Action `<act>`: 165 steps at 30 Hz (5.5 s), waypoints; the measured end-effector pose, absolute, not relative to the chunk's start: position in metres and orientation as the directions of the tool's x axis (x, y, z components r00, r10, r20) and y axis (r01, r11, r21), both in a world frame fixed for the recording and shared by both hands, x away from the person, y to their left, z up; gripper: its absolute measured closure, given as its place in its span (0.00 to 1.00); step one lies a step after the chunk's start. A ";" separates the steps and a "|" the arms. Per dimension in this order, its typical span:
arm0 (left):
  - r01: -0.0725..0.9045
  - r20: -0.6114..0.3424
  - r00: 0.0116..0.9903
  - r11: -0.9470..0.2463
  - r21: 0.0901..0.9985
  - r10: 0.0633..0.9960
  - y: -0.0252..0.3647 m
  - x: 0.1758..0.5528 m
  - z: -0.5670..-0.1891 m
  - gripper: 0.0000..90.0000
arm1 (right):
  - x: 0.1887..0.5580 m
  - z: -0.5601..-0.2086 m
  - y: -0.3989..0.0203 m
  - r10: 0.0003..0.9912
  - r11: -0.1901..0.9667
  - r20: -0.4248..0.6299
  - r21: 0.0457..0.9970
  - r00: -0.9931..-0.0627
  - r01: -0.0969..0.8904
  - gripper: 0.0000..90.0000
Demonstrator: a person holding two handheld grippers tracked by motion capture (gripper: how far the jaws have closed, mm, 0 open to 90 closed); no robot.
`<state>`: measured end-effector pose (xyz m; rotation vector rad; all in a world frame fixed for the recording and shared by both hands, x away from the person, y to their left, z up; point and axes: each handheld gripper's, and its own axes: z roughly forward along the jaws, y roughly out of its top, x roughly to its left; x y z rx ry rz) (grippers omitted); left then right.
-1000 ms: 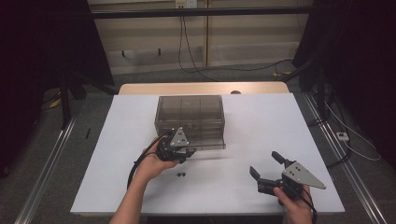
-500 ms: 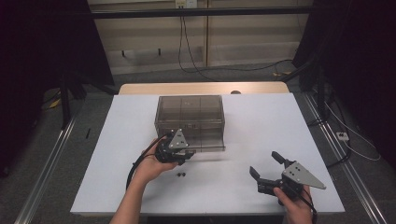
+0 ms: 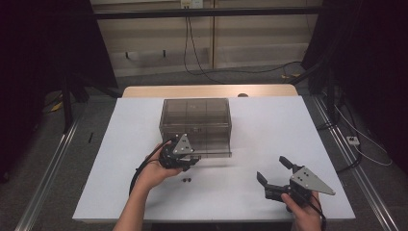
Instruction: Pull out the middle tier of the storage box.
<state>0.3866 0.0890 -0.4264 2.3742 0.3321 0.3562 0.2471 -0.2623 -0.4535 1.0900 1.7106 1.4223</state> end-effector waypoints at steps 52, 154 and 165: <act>0.150 0.132 0.932 -0.692 0.706 0.337 0.093 0.387 -0.433 0.53 | 0.247 -0.454 -0.261 0.895 0.067 0.026 0.979 -0.445 0.191 0.05; 0.313 -0.053 0.906 -0.580 0.752 0.421 0.100 0.396 -0.410 0.42 | 0.247 -0.454 -0.260 0.893 0.069 0.024 0.980 -0.450 0.189 0.05; 0.335 -0.094 0.911 -0.587 0.736 0.402 0.105 0.386 -0.397 0.29 | 0.247 -0.454 -0.260 0.893 0.070 0.024 0.979 -0.450 0.190 0.05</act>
